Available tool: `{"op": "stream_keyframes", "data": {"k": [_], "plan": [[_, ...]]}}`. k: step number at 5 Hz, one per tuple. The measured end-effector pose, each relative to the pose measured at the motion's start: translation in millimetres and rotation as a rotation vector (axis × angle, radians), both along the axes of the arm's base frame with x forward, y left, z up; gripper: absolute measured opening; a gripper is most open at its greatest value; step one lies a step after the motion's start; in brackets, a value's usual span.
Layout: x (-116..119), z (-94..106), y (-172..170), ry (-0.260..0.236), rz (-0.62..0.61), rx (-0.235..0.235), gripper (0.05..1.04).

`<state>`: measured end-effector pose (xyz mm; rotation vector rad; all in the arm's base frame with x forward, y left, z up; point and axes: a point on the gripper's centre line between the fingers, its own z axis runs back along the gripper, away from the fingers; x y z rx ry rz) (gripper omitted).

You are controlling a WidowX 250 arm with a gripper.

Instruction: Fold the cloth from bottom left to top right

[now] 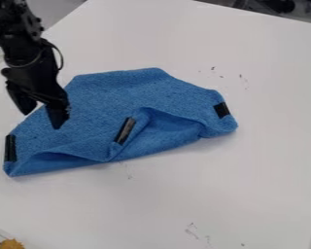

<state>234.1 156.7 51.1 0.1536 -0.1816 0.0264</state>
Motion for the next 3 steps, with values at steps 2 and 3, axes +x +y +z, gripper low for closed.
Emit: {"op": "stream_keyframes", "data": {"k": [2,3], "plan": [[-54.9,-21.1,26.8,0.01,0.178,0.072,1.001],[-59.5,-32.0,32.8,0.017,0.191,0.056,1.001]]}}
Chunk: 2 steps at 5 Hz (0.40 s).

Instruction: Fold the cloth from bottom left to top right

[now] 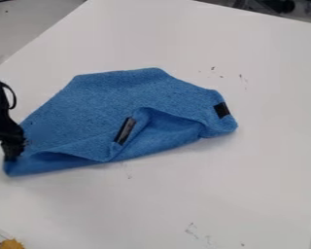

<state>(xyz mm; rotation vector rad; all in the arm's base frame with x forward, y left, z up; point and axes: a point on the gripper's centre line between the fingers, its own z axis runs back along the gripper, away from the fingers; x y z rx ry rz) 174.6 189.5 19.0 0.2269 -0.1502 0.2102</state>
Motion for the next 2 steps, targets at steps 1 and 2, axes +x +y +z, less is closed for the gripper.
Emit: {"op": "stream_keyframes", "data": {"k": [1,2], "plan": [[-0.5,-9.9,0.1,-0.008,0.002,-0.011,0.958],[3.7,-12.2,0.0,-0.035,0.021,-0.031,0.818]]}}
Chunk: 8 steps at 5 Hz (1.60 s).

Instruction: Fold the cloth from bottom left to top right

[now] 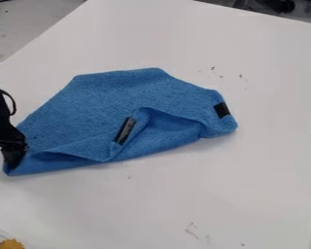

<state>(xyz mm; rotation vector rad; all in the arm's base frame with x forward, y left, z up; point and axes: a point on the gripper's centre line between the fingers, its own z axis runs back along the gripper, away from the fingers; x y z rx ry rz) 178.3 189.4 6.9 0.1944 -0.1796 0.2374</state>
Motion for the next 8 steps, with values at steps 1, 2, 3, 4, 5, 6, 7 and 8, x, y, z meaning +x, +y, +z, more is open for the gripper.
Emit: {"op": "stream_keyframes", "data": {"k": [1,2,3,4,5,6,7,8], "plan": [[10.2,-3.1,0.3,-0.01,-0.019,-0.025,0.617],[18.0,-1.3,-2.9,0.007,-0.058,-0.044,0.452],[23.6,-0.8,-8.7,0.042,-0.091,-0.037,0.296],[32.2,18.8,-17.8,0.088,-0.123,-0.013,0.142],[58.4,53.7,-33.5,0.157,-0.187,0.036,0.067],[93.6,81.2,-58.6,0.155,-0.266,0.055,0.058],[130.0,75.4,-92.4,0.131,-0.326,0.012,0.058],[149.9,60.0,-114.8,0.131,-0.353,-0.061,0.058]]}}
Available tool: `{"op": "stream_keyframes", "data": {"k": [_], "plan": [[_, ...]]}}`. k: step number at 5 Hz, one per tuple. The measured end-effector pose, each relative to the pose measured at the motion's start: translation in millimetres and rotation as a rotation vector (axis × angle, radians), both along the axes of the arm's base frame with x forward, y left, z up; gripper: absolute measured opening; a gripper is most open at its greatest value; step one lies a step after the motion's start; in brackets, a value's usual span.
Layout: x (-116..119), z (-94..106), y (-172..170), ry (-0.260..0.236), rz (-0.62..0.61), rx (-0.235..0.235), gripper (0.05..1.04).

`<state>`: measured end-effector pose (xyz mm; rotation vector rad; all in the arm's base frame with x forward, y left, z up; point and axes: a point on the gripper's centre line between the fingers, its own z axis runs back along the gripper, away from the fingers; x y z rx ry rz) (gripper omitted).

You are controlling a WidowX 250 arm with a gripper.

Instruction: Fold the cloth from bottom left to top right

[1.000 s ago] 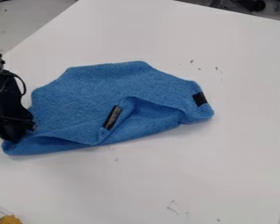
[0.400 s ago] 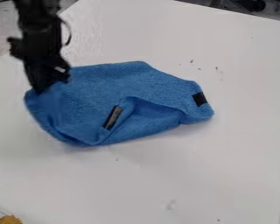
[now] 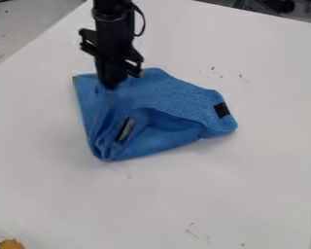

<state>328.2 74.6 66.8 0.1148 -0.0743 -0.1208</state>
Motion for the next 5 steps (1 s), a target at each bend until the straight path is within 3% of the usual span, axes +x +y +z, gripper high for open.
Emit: {"op": "stream_keyframes", "data": {"k": [1,2,3,4,5], "plan": [[9.0,-17.1,-21.2,0.011,0.019,-0.07,0.082],[14.1,-32.8,-43.9,0.016,0.061,-0.13,0.234],[24.4,-32.0,-69.7,0.014,0.006,-0.166,0.496],[34.8,-18.2,-94.9,0.012,-0.05,-0.149,0.805],[42.4,-5.0,-120.8,0.008,-0.1,-0.108,1.002]]}}
